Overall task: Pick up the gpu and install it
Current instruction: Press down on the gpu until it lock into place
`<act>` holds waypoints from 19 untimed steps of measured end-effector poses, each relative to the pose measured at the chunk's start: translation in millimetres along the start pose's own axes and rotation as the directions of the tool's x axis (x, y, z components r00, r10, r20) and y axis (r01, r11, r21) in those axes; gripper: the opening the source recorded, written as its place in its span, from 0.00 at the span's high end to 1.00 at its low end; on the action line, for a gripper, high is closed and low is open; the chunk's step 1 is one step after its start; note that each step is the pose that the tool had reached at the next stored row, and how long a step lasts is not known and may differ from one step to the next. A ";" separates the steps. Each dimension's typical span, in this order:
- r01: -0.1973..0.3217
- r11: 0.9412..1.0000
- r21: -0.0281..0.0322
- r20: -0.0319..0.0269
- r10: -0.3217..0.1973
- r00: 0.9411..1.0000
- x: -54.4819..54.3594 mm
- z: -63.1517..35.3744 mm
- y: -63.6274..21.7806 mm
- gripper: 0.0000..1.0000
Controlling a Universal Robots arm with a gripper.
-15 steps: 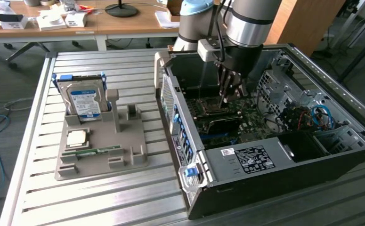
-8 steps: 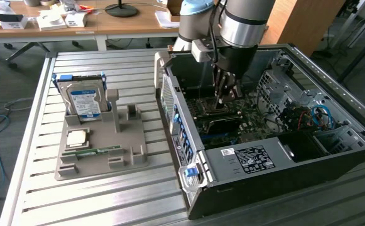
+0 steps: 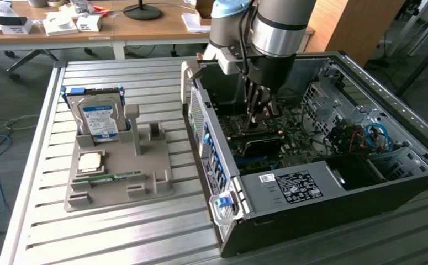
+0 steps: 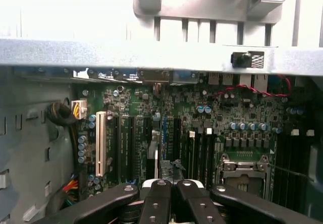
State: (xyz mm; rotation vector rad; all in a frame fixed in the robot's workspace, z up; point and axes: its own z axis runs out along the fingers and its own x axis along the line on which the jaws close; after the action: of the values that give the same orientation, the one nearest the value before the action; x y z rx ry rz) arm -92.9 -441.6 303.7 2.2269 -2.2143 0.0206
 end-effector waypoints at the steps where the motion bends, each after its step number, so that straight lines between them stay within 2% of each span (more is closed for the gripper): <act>1: 0.000 1.000 0.000 0.000 0.000 1.000 0.0 1.2 0.0 0.90; 19: 0.000 1.000 0.000 0.000 0.000 1.000 -0.2 13.7 0.1 0.90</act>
State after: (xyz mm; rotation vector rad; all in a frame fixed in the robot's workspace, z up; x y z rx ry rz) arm -92.9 -441.6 290.0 2.2267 -2.2142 0.0207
